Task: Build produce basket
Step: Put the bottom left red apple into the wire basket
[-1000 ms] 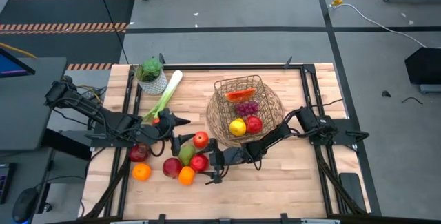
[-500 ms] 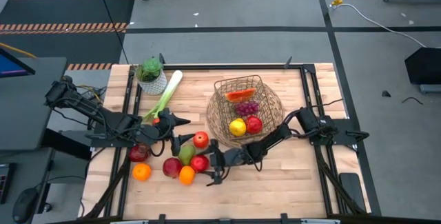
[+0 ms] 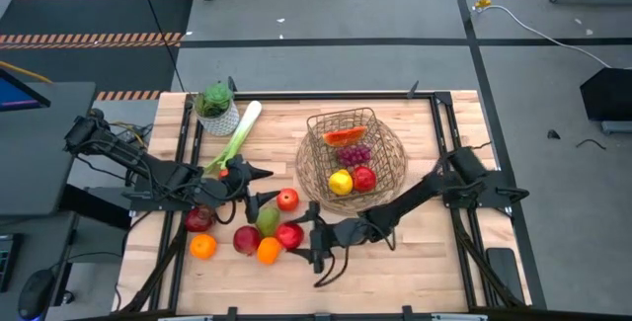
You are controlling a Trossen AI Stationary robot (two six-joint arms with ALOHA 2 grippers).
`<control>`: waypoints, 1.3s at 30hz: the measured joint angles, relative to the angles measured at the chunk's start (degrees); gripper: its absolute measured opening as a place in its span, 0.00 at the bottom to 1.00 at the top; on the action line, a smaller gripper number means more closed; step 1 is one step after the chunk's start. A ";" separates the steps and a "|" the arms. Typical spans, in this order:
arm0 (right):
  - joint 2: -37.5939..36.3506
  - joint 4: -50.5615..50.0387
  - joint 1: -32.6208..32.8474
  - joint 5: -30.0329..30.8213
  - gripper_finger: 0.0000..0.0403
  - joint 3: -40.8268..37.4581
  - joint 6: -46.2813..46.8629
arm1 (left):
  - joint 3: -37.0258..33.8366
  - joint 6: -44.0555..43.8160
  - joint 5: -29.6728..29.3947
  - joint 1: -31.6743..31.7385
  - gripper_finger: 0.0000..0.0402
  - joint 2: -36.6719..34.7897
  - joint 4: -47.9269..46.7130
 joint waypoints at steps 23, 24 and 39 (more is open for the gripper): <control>-31.72 -55.72 -4.73 27.63 0.83 0.02 13.75 | 0.02 22.94 -2.99 -11.14 0.73 0.87 26.21; -32.29 -58.30 -5.51 27.59 0.83 0.02 15.99 | 0.02 22.94 -3.05 -11.14 0.73 0.87 26.17; -32.18 -75.22 -10.71 20.36 0.88 0.00 29.64 | 0.02 22.91 -2.92 -11.12 0.73 0.83 25.92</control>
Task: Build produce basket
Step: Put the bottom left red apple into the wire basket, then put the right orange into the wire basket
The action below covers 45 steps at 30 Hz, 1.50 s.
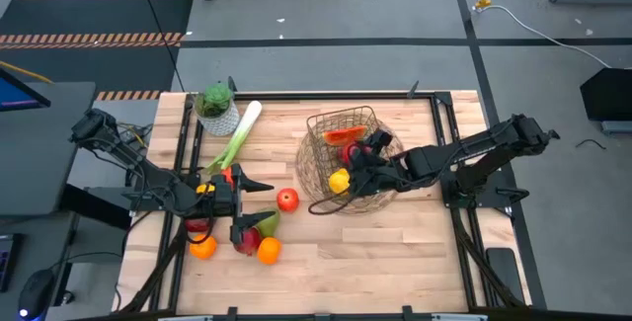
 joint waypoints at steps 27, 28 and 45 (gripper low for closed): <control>0.15 13.64 0.63 -19.29 0.98 0.00 -2.54 | 0.00 -0.23 0.02 0.07 0.73 -0.01 -0.69; 0.18 16.38 0.89 -21.84 0.98 0.00 -3.05 | 0.00 -0.23 0.02 0.07 0.73 0.00 -0.69; 16.49 46.04 4.11 -29.14 0.99 0.02 -8.66 | 0.00 -0.97 0.02 0.07 0.73 0.00 -1.35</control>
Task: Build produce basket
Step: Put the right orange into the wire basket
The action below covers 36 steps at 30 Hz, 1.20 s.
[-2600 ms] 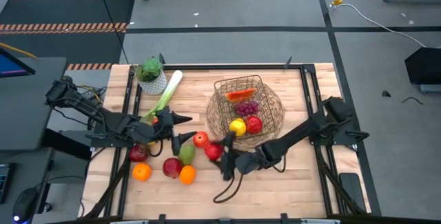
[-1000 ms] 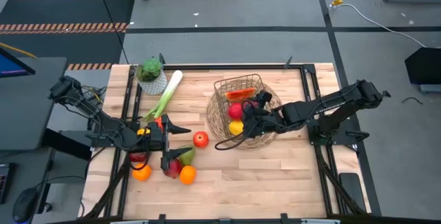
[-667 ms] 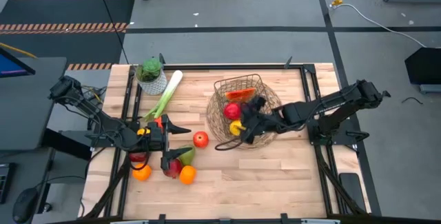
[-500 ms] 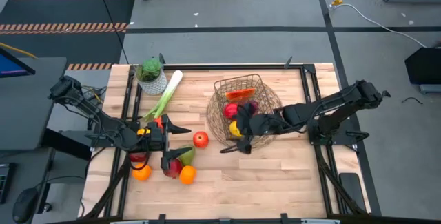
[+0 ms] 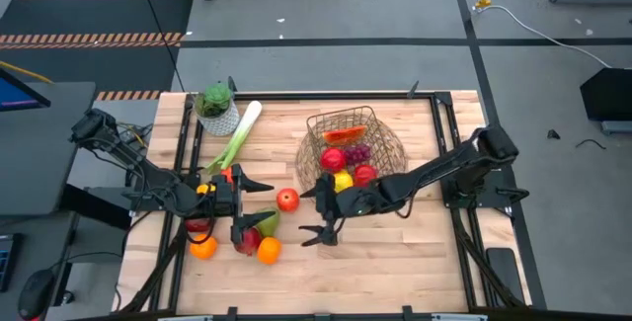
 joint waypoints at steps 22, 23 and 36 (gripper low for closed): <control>16.38 21.51 -4.04 15.80 0.98 0.17 -4.87 | 0.00 -0.22 0.00 0.00 0.73 0.00 -0.61; 16.38 21.50 -4.02 15.76 0.98 0.17 -4.91 | 0.00 -0.22 0.00 0.00 0.73 0.00 -0.65; 16.49 30.60 2.23 17.18 0.98 -0.07 -19.38 | 0.00 -0.24 0.00 0.00 0.73 0.00 -0.68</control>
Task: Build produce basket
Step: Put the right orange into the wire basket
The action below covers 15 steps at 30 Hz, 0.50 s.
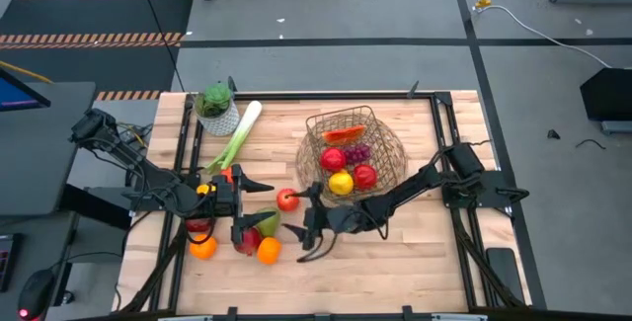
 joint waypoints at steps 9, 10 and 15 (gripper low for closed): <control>-0.02 -1.63 3.05 -15.56 0.98 0.02 7.06 | 0.00 0.00 0.00 0.00 0.73 0.00 0.00; -0.02 -1.26 3.27 -17.49 0.98 0.02 8.42 | 0.00 0.02 0.00 0.00 0.73 0.00 0.00; -0.02 -1.66 4.04 -19.56 0.98 0.04 10.41 | 0.00 0.01 0.00 0.00 0.73 0.00 0.00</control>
